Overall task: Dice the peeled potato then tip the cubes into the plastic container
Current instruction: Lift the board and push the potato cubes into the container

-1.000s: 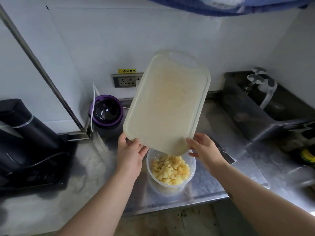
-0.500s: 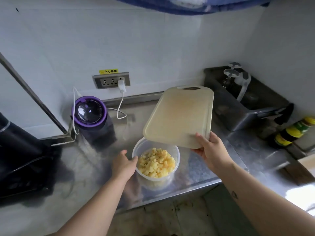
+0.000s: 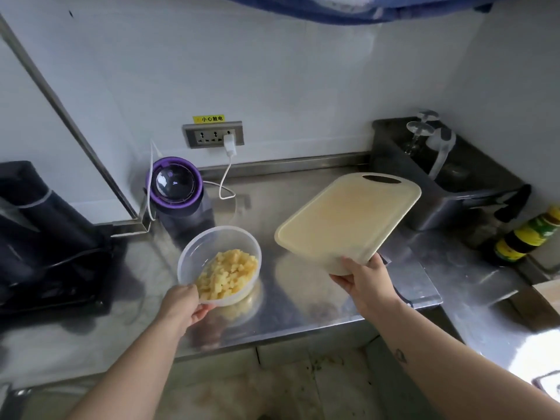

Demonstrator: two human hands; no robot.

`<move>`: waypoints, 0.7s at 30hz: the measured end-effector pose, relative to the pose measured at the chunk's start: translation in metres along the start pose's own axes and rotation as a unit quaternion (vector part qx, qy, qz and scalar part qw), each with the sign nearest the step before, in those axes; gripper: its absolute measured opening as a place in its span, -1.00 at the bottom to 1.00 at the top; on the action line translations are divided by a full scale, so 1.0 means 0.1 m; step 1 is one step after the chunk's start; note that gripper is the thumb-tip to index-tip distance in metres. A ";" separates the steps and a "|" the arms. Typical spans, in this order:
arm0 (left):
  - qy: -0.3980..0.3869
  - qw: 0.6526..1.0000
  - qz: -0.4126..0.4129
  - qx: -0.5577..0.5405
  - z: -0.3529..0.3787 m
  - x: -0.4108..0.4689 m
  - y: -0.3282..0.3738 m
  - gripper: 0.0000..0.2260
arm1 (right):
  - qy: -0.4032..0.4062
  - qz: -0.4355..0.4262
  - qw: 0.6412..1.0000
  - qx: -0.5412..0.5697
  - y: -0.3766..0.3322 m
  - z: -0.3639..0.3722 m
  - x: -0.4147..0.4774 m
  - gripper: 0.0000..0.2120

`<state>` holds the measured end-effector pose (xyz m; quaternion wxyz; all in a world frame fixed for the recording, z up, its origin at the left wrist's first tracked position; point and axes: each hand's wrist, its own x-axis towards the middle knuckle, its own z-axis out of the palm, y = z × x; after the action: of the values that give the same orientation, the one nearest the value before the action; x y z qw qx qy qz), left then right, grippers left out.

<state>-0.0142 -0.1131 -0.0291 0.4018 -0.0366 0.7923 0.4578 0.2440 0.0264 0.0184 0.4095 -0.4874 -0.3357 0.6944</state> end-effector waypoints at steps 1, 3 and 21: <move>0.013 1.000 -0.006 -0.019 -0.11 0.00 -0.01 -0.81 | 0.000 0.015 1.000 0.002 0.10 0.05 -0.01 -0.65; 0.028 0.999 -0.011 -0.040 -0.28 -0.04 -0.06 -0.83 | 0.012 0.043 0.999 -0.006 0.34 0.15 -0.04 -0.61; -0.049 0.832 0.448 0.323 0.33 -0.51 -0.01 -0.71 | -0.070 0.135 0.916 -0.372 0.57 0.31 -0.04 -0.70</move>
<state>0.0403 -0.1048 -0.0044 0.1799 0.4767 0.8038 0.3071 0.2015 -0.0044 -0.0202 0.0764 -0.5951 -0.5285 0.6007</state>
